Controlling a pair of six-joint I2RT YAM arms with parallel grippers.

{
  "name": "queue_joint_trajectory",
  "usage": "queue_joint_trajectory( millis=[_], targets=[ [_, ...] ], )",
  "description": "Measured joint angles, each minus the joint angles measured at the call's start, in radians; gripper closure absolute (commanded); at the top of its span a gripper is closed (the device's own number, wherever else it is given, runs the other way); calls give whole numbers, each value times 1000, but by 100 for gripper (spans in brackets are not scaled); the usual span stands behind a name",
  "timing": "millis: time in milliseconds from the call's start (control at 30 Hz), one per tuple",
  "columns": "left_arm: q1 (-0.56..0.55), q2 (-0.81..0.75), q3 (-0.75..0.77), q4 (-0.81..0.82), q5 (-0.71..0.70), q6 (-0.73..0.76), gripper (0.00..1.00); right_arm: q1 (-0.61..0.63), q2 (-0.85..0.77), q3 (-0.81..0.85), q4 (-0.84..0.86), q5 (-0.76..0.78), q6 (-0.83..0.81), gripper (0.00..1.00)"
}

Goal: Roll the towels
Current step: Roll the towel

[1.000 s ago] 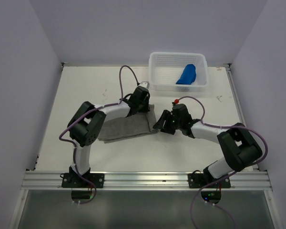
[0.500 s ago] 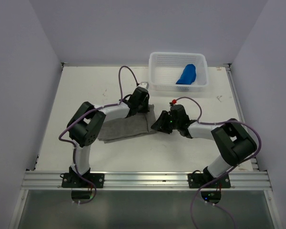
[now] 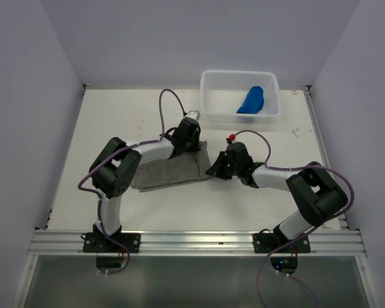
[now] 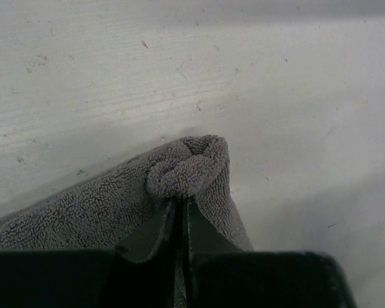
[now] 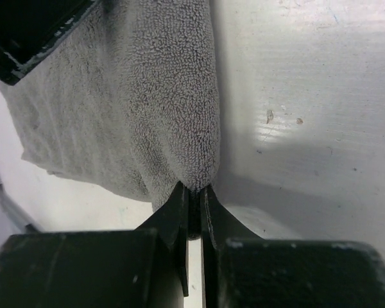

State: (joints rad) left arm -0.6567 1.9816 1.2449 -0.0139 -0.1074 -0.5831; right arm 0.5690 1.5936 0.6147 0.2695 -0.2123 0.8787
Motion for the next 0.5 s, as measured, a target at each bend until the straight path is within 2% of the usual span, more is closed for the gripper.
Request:
queue_joint_trajectory(
  millis=[33,100,133,233,500],
  targets=[
    [0,-2,-2,-2,0,0,88,10,-15,6,-26,21,-19,100],
    [0,-10,-8,-4,3,-1,80,37,-37,34,-90,68,-58,100],
    [0,-16,-15,-5,5,-1,73,57,-45,53,-127,94,-83,100],
    [3,-33,-35,-11,16,-6,64,117,-62,105,-230,178,-144,100],
    [7,-64,-66,-38,53,-12,54,174,-109,126,-399,365,-221,100]
  ],
)
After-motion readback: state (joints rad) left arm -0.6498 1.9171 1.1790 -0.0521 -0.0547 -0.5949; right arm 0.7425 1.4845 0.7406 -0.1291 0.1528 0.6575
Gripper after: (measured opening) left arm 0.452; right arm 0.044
